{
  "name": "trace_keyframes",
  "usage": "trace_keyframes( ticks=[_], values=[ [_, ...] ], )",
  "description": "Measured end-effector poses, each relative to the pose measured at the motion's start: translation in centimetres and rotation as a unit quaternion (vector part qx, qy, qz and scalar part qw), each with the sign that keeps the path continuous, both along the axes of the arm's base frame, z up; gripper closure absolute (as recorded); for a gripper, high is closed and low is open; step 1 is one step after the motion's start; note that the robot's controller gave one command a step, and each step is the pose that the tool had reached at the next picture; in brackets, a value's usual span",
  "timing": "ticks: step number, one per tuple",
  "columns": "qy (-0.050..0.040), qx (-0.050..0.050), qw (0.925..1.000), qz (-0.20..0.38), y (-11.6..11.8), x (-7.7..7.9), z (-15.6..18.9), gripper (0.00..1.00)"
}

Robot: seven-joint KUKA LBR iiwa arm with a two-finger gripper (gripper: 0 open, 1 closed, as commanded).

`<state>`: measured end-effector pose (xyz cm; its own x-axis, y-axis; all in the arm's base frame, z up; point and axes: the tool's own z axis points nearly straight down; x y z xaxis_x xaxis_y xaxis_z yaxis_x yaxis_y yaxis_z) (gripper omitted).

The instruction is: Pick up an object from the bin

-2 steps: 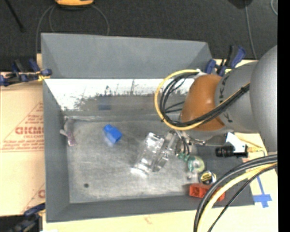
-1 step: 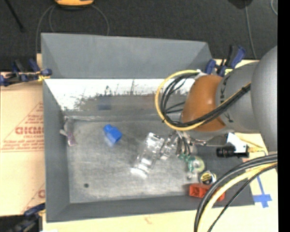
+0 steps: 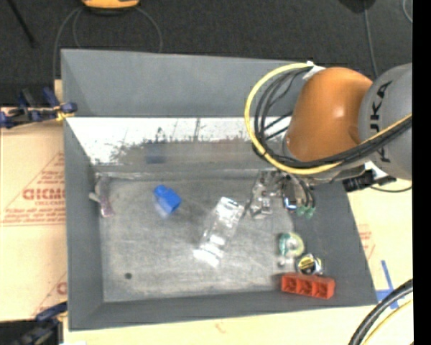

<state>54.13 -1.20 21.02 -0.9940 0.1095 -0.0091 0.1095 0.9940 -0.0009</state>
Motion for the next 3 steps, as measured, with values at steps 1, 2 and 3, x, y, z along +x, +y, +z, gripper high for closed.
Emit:
trace_keyframes(
  ticks=[1,2,3],
  values=[
    [0.0027,0.000,1.0000,0.000,-0.1,-0.1,-0.2,0.00],
    [-0.0018,0.001,0.9976,0.069,2.5,3.0,-7.7,0.00],
    [-0.0015,-0.001,0.9993,0.039,2.5,3.5,-8.4,0.00]
  ],
)
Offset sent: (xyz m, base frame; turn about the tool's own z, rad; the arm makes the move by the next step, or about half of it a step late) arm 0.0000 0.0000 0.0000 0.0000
